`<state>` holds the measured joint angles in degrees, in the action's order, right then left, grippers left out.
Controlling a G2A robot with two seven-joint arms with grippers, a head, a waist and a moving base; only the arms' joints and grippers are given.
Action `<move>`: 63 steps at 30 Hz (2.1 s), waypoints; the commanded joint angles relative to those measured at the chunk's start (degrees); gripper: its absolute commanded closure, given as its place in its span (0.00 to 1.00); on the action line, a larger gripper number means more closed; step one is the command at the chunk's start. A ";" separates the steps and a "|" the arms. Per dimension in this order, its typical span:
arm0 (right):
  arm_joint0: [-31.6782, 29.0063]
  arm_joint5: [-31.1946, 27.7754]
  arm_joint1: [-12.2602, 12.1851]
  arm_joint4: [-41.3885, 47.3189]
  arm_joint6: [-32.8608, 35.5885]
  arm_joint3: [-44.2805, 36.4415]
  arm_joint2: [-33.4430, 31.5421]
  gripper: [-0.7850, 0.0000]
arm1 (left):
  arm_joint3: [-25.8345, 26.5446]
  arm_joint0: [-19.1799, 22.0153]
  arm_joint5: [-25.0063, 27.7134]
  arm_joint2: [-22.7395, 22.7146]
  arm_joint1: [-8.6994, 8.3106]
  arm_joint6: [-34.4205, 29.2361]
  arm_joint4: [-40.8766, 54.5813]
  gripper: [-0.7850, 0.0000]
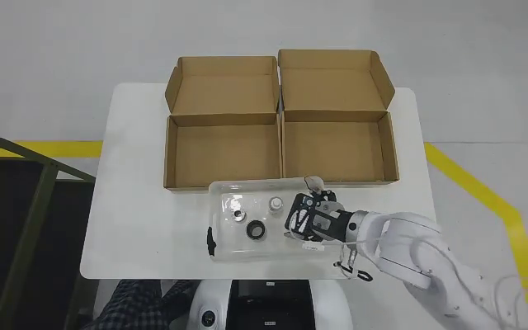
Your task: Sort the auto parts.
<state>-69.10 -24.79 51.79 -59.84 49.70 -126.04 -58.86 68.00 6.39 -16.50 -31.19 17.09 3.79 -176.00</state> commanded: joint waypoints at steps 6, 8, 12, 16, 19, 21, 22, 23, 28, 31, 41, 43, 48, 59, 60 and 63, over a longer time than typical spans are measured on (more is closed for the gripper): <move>3.07 -0.42 0.96 1.31 2.35 3.22 3.55 0.00 | 0.00 0.00 0.00 0.00 0.00 0.00 0.00 0.00; 3.21 -0.55 1.13 1.29 2.69 3.80 4.33 0.00 | 0.00 0.00 0.00 0.00 0.00 0.00 0.00 0.00; 3.27 -0.79 1.39 1.52 2.69 5.12 5.22 0.00 | 0.00 0.00 0.00 0.00 0.00 0.00 0.00 0.00; 3.40 -1.09 1.57 1.88 2.67 6.52 5.57 0.06 | 0.00 0.00 0.00 0.00 0.00 0.00 0.00 0.00; 3.54 -1.59 1.66 2.22 3.03 7.22 5.74 0.07 | 0.00 0.00 0.00 0.00 0.00 0.00 0.00 0.00; 3.63 -1.91 1.71 2.42 3.38 7.49 5.83 0.08 | 0.00 0.00 0.00 0.00 0.00 0.00 0.00 0.00; 3.67 -2.09 1.73 2.46 3.62 7.68 5.90 0.09 | 0.00 0.00 0.00 0.00 0.00 0.00 0.00 0.00; 3.72 -2.20 1.76 2.59 3.77 7.86 5.95 0.08 | 0.00 0.00 0.00 0.00 0.00 0.00 0.00 0.00; 4.09 -2.81 1.93 3.04 4.51 9.01 6.38 0.12 | 0.00 0.00 0.00 0.00 0.00 0.00 0.00 0.00; 4.48 -3.10 2.08 3.40 4.83 9.91 6.68 0.14 | 0.00 0.00 0.00 0.00 0.00 0.00 0.00 0.00; 6.44 -4.03 2.74 4.57 6.39 13.36 8.38 0.25 | 0.00 0.00 0.00 0.00 0.00 0.00 0.00 0.00; 6.91 -4.09 2.90 4.67 6.56 13.91 8.73 0.22 | 0.00 0.00 0.00 0.00 0.00 0.00 0.00 0.00; 7.74 -4.32 3.25 4.83 7.44 15.23 9.75 0.20 | 0.00 0.00 0.00 0.00 0.00 0.00 0.00 0.00; 9.21 -4.50 4.04 4.70 7.97 17.74 11.82 0.51 | 0.00 0.00 0.00 0.00 0.00 0.00 0.00 0.00; 9.31 -4.52 4.09 4.68 8.05 17.88 11.93 0.51 | 0.00 0.00 0.00 0.00 0.00 0.00 0.00 0.00; 9.48 -4.19 4.21 4.18 8.72 18.16 12.24 0.51 | 0.00 0.00 0.00 0.00 0.00 0.00 0.00 0.00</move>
<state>-59.64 -29.11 55.97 -55.53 58.27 -107.86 -46.69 68.00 6.39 -16.50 -31.19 17.09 3.79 -176.00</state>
